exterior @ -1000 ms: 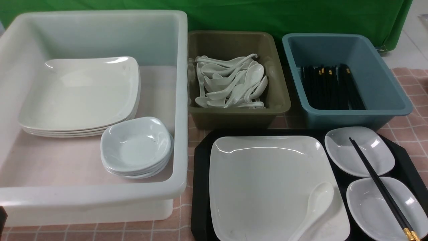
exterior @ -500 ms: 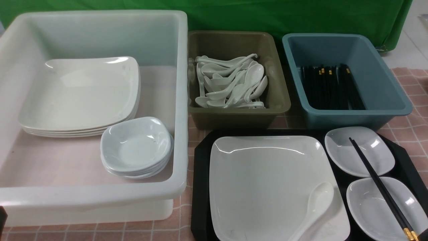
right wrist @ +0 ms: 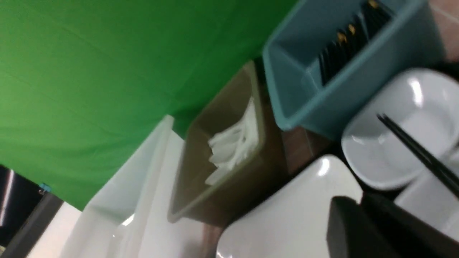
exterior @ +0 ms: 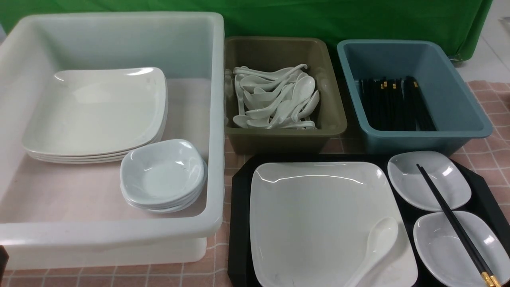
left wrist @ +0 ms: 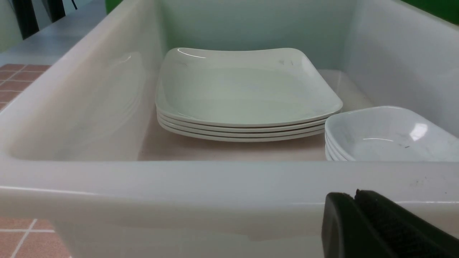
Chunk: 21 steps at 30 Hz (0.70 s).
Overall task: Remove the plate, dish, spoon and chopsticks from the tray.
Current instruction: Use the right arm to grab a pair of chopsticks from the plate
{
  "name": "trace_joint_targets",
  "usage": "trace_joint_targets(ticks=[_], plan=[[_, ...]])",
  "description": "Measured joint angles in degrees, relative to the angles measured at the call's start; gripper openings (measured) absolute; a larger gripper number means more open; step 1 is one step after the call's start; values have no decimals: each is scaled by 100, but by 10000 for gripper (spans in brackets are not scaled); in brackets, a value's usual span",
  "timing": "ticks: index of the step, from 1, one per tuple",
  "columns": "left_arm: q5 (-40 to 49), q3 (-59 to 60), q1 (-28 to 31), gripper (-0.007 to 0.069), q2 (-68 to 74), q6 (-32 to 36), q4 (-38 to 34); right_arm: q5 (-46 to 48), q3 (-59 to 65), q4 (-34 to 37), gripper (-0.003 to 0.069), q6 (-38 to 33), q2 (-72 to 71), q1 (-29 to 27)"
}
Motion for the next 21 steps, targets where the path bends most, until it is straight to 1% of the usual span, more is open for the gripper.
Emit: trace_joint_targets(ticks=[1,2,3,4,5,6,7,8,9,10,11,12,14,15,16,17,19,20,21], plan=[[0,0,0,21,0,0,0,363,-596,-218,34,-349,311,0],[0,0,0,21,0,0,0,725,-976,-409,31,-548,594,0],[0,0,0,21,0,0,0,1070,-1273,-633,30,-667,857,0],[0,0,0,21,0,0,0,1257,-1347,-680,30,-704,996,0],[0,0,0,21,0,0,0,2085,-1876,-1066,31,-821,1610,0],[0,0,0,21,0,0,0,2410,-2103,-1252,31,-857,1854,0],[0,0,0,21,0,0,0,3110,-2381,-1494,31,-922,2456,0],[0,0,0,21,0,0,0,3199,-2454,-1548,31,-948,2541,0],[0,0,0,21,0,38,0,3743,-2643,-1821,35,-988,3223,0],[0,0,0,21,0,38,0,3789,-2679,-1876,37,-1003,3308,0],[0,0,0,21,0,38,0,3989,-2759,-1998,50,-1123,3866,0],[0,0,0,21,0,8,0,4058,-2811,-2058,69,-1223,4238,0],[0,0,0,21,0,8,0,4068,-2906,-2113,143,-1360,5016,0],[0,0,0,21,0,8,0,4068,-2918,-2113,152,-1373,5016,0],[0,0,0,21,0,8,0,4052,-3030,-2120,227,-1446,5667,0],[0,0,0,21,0,8,0,4045,-3113,-2120,286,-1483,5959,0],[0,0,0,21,0,8,0,4039,-3306,-2120,370,-1565,6413,0],[0,0,0,21,0,8,0,4039,-3330,-2120,378,-1566,6458,0],[0,0,0,21,0,8,0,4031,-3505,-2120,429,-1594,6748,0]])
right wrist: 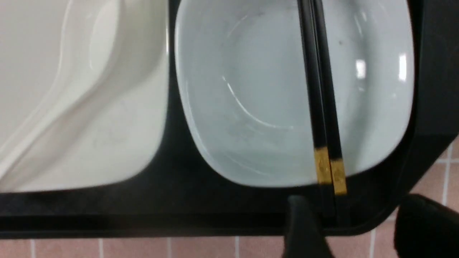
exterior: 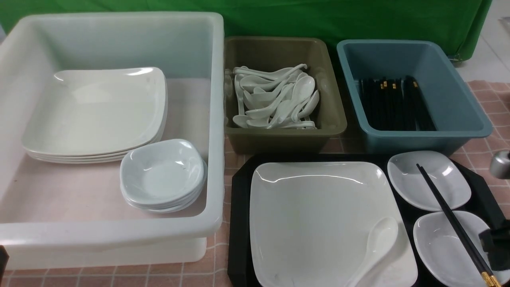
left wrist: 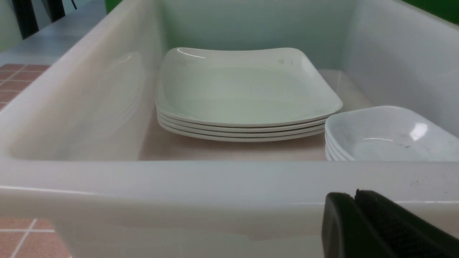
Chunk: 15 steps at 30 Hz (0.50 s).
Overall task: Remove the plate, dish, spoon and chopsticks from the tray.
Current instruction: Use the right arm to grab a pair of chopsticks from the plate
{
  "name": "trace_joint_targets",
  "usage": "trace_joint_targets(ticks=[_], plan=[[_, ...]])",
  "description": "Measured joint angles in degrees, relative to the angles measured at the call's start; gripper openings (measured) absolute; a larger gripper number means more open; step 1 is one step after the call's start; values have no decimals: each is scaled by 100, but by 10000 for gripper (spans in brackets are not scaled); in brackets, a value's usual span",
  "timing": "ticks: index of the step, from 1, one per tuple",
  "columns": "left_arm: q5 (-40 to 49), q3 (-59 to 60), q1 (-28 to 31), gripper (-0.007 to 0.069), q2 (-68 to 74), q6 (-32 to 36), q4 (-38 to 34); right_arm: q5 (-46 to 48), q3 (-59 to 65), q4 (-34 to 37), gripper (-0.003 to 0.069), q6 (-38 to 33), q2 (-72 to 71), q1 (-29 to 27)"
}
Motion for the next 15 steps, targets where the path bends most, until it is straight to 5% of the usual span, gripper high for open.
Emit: trace_joint_targets(ticks=[4,15], plan=[[0,0,0,21,0,0,0,-11,-491,0,499,-247,636,0],[0,0,0,21,0,-6,0,-58,-606,-2,510,-702,1656,0]])
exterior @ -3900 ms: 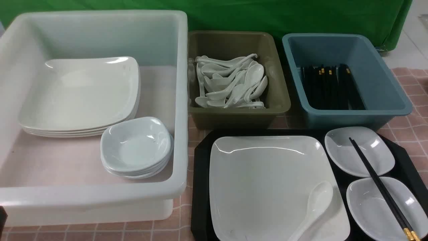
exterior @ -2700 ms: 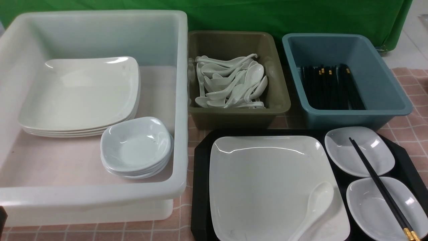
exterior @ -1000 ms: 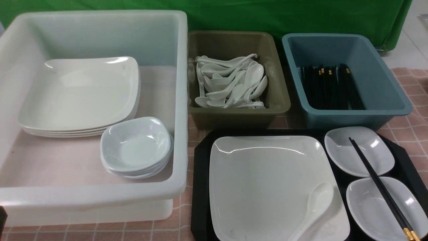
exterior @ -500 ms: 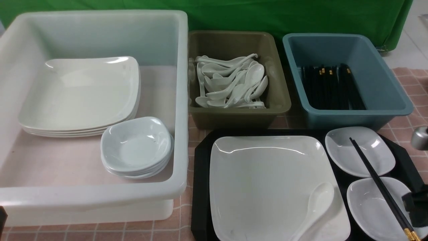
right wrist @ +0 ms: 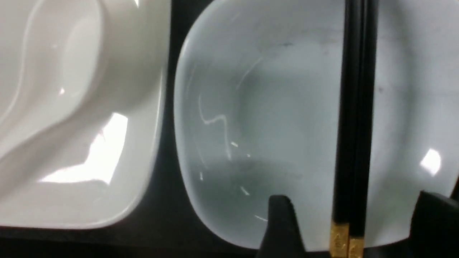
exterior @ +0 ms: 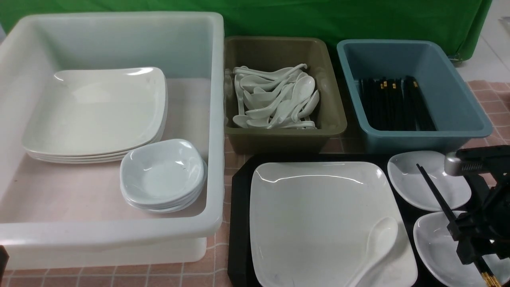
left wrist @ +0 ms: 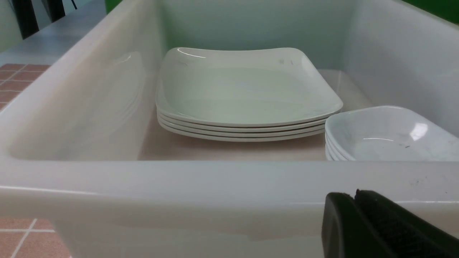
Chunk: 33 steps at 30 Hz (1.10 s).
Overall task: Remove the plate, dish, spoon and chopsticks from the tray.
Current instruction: Use the right arm to grab a pair of chopsticks from the plate
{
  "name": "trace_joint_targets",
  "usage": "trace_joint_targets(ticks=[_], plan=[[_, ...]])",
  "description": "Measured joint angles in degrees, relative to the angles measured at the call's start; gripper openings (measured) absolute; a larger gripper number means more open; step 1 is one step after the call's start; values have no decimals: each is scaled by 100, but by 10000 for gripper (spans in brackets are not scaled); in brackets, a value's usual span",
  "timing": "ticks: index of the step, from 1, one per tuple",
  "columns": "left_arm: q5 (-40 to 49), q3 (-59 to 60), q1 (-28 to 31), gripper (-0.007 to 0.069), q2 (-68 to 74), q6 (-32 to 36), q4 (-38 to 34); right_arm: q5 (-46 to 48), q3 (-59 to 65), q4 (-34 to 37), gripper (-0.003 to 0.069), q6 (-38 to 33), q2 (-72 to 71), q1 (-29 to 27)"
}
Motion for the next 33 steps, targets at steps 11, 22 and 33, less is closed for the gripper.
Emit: trace_joint_targets(ticks=[11,22,33], plan=[[0,0,0,21,0,-5,0,-664,-11,-5,510,-157,585,0],[0,0,0,21,0,-5,0,-695,-18,-17,226,-158,878,0],[0,0,0,21,0,1,0,616,-641,76,163,-137,477,6]])
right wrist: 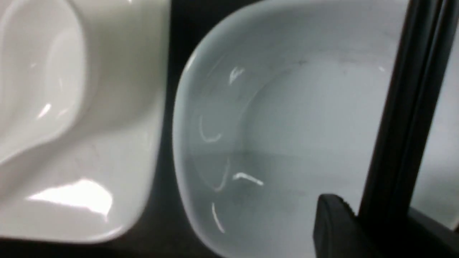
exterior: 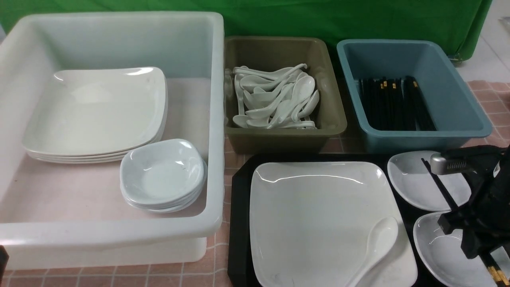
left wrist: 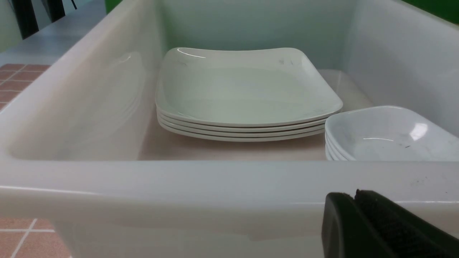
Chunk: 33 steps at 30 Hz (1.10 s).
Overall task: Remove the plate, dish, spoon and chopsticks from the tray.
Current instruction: Use the right arm to grab a pair of chopsticks from the plate, then use the right arm to put the chopsticks into the small storage box on the right
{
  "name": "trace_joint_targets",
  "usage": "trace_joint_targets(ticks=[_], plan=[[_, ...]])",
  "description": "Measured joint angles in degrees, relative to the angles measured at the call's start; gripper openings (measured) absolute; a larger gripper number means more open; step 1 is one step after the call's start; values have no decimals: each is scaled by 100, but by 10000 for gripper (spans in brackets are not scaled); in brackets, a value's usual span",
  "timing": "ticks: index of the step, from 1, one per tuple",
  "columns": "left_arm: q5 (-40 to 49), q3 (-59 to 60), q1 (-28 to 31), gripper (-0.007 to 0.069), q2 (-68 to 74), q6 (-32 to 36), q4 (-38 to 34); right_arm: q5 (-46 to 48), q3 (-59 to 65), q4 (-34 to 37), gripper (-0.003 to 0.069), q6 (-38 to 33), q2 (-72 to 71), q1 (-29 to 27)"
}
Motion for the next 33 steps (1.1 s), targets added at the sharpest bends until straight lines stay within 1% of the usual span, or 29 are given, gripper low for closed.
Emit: trace_joint_targets(ticks=[2,3,5,7,8,11,14,15,17,20,22,23,24,28,33], plan=[[0,0,0,21,0,0,0,284,-287,158,163,0,-226,0],[0,0,0,21,0,0,0,328,-320,174,163,0,-284,0],[0,0,0,21,0,0,0,416,-771,311,163,0,-602,0],[0,0,0,21,0,0,0,296,-1139,353,163,0,-816,0],[0,0,0,21,0,0,0,62,-1334,353,163,0,-893,0],[0,0,0,21,0,0,0,-1276,-1699,359,163,0,-973,0],[0,0,0,21,0,0,0,-3117,-1710,370,163,13,-855,0],[0,0,0,21,0,0,0,-3232,-1710,370,163,13,-838,0],[0,0,0,21,0,0,0,-4397,-1710,375,163,133,-565,0],[0,0,0,21,0,0,0,-5298,-1710,375,163,431,-89,0],[0,0,0,21,0,0,0,-5681,-1745,382,163,649,367,0],[0,0,0,21,0,0,0,-5695,-1745,382,163,659,412,0],[0,0,0,21,0,0,0,-5724,-1910,382,163,724,777,0],[0,0,0,21,0,-5,0,-5352,-2487,382,163,744,1495,0],[0,0,0,21,0,-5,0,-4298,-3629,382,165,608,2470,0]])
